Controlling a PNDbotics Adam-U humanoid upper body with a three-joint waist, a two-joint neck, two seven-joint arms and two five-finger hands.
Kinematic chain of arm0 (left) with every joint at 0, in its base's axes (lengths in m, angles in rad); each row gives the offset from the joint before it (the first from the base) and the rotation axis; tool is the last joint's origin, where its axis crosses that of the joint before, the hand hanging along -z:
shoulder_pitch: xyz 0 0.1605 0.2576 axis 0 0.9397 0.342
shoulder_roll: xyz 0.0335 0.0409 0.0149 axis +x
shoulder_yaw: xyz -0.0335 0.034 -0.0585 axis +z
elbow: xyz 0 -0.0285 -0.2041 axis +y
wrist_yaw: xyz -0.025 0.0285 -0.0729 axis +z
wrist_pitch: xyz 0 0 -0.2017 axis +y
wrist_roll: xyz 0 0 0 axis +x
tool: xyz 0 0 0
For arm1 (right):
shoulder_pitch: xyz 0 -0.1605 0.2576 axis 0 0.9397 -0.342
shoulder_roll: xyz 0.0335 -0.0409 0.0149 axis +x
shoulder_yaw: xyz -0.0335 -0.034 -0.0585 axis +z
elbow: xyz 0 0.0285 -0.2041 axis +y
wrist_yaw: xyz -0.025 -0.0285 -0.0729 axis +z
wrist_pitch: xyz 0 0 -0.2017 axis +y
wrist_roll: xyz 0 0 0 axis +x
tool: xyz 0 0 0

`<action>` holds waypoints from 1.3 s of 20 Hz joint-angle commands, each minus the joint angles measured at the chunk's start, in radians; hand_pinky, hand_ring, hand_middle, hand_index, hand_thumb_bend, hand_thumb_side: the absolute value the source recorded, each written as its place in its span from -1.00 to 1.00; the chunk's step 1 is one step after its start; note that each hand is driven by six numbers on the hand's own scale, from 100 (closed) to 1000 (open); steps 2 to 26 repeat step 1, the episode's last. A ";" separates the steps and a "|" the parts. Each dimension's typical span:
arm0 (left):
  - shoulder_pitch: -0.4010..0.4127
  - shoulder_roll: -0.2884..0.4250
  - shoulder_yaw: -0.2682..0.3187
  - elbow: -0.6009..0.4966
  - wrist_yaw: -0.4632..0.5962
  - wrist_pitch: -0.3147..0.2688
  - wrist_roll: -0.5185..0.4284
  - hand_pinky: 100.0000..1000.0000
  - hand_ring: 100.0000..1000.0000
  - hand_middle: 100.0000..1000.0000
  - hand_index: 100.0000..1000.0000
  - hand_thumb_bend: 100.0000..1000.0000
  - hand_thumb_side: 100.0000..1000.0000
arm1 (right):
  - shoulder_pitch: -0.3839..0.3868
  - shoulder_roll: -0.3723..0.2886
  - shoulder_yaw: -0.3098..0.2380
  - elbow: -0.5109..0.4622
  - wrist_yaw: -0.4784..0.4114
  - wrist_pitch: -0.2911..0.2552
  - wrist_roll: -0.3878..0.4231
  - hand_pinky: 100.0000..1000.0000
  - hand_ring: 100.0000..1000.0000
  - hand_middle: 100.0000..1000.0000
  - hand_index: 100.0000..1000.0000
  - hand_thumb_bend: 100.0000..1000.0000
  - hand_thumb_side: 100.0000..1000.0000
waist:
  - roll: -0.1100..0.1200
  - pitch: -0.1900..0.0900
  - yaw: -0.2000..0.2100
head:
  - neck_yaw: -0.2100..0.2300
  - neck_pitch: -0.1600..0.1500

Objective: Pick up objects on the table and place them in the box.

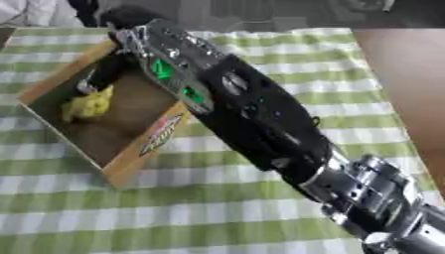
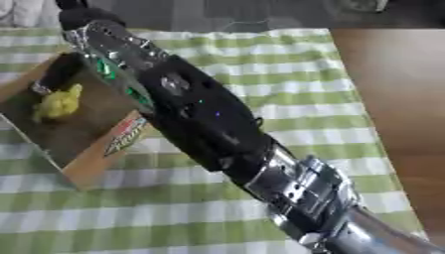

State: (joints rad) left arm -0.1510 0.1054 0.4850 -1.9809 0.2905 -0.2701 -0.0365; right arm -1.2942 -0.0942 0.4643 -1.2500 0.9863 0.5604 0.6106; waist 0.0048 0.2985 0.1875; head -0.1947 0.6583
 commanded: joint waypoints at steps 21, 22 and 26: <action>-0.002 0.026 0.006 -0.019 0.002 -0.002 0.007 0.30 0.18 0.11 0.33 -1.00 0.75 | -0.019 -0.087 -0.021 -0.173 -0.053 0.056 0.020 0.65 0.82 0.46 0.84 -0.40 0.40 | 0.007 -0.024 -0.005 | 0.010 0.006; -0.002 0.026 0.006 -0.019 0.002 -0.002 0.007 0.30 0.18 0.11 0.33 -1.00 0.75 | -0.019 -0.087 -0.021 -0.173 -0.053 0.056 0.020 0.65 0.82 0.46 0.84 -0.40 0.40 | 0.007 -0.024 -0.005 | 0.010 0.006; -0.002 0.026 0.006 -0.019 0.002 -0.002 0.007 0.30 0.18 0.11 0.33 -1.00 0.75 | -0.019 -0.087 -0.021 -0.173 -0.053 0.056 0.020 0.65 0.82 0.46 0.84 -0.40 0.40 | 0.007 -0.024 -0.005 | 0.010 0.006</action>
